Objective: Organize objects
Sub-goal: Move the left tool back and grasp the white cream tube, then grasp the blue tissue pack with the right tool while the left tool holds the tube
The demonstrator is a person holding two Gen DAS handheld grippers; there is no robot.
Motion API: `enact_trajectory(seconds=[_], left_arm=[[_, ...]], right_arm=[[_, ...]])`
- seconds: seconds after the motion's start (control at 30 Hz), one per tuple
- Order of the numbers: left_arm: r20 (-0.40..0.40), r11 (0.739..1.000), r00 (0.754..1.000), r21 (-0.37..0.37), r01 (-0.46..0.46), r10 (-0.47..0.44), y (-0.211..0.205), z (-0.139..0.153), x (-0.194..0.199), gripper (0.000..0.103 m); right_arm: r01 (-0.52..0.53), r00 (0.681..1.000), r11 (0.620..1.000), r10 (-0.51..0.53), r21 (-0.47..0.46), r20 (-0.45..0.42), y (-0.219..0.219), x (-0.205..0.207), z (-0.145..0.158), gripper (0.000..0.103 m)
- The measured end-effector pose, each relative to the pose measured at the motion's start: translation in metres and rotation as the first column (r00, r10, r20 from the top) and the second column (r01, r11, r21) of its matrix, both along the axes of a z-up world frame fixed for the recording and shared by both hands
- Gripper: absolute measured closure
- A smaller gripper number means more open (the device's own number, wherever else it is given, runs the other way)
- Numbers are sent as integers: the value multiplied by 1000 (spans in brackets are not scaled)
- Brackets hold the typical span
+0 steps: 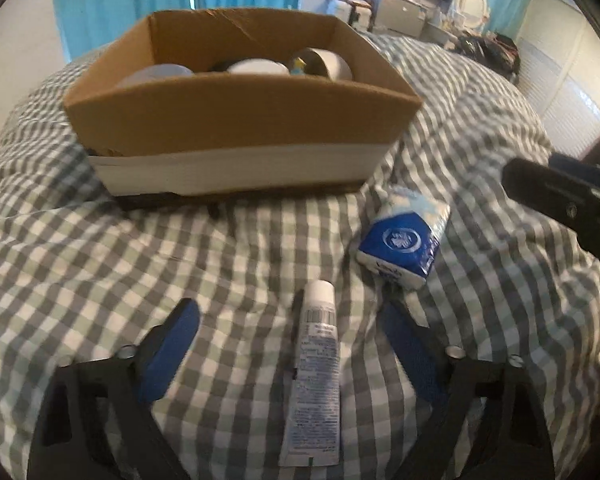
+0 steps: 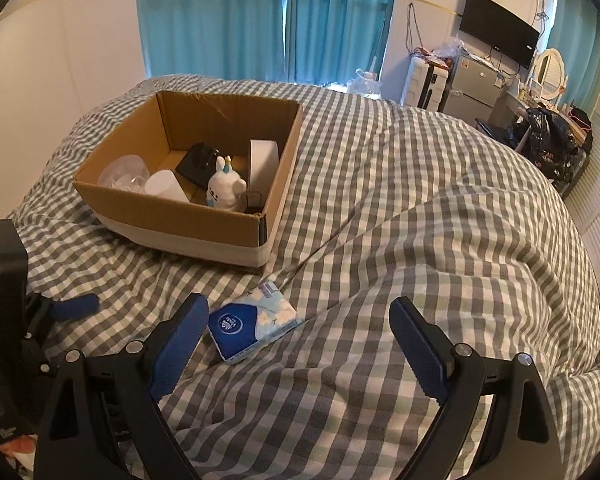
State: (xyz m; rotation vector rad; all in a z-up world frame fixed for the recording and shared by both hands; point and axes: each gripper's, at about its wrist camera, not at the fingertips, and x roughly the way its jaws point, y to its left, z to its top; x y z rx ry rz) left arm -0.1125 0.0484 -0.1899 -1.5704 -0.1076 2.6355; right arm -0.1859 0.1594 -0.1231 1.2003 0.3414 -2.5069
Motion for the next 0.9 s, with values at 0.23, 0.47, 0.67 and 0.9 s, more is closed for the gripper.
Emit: enact_trajectory(seconds=[0.23, 0.47, 0.67, 0.9], left_arm=[[120, 993, 985, 5, 121, -121, 23, -33, -1, 44], [122, 996, 989, 38, 81, -85, 11, -34, -2, 79], [67, 998, 997, 39, 41, -43, -1, -6, 9, 79], [-87, 1000, 996, -8, 7, -7, -18, 45, 13, 79]], right_arm=[[4, 1000, 1000, -5, 7, 19, -1, -4, -6, 11], [23, 999, 1000, -23, 8, 30, 2, -3, -10, 11], [39, 999, 999, -40, 12, 27, 3, 1, -7, 11], [16, 998, 998, -20, 60, 65, -25, -1, -20, 11]])
